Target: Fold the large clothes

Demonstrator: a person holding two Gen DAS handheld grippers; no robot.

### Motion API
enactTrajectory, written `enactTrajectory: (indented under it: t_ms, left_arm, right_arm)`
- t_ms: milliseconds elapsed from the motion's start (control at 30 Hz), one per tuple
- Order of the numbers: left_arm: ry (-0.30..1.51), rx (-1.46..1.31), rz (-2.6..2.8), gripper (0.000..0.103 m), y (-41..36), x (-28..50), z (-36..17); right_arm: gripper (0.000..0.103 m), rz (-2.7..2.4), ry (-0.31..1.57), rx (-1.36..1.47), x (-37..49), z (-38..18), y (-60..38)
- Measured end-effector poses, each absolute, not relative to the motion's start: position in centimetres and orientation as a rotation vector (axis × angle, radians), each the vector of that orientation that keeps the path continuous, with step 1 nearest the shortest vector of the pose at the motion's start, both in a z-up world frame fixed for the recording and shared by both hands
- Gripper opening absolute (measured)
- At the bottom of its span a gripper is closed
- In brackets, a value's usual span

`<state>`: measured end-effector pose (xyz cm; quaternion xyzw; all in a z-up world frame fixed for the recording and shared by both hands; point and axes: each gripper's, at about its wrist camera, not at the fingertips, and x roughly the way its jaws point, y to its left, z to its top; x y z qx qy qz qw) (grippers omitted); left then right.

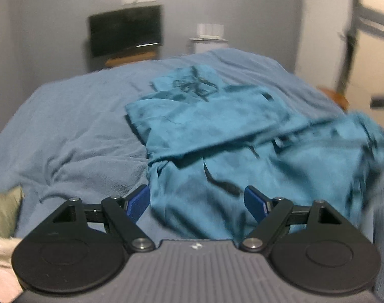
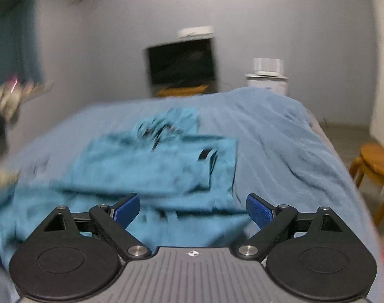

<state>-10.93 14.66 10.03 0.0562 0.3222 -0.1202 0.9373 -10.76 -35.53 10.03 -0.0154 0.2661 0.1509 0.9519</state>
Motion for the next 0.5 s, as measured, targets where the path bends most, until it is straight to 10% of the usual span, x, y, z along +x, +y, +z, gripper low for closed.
enactTrajectory:
  t_ms: [500]
  left_arm:
    - [0.704, 0.535, -0.528, 0.080, 12.8, -13.5, 7.8]
  right_arm:
    - [0.101, 0.624, 0.611, -0.696, -16.2, 8.0, -30.3]
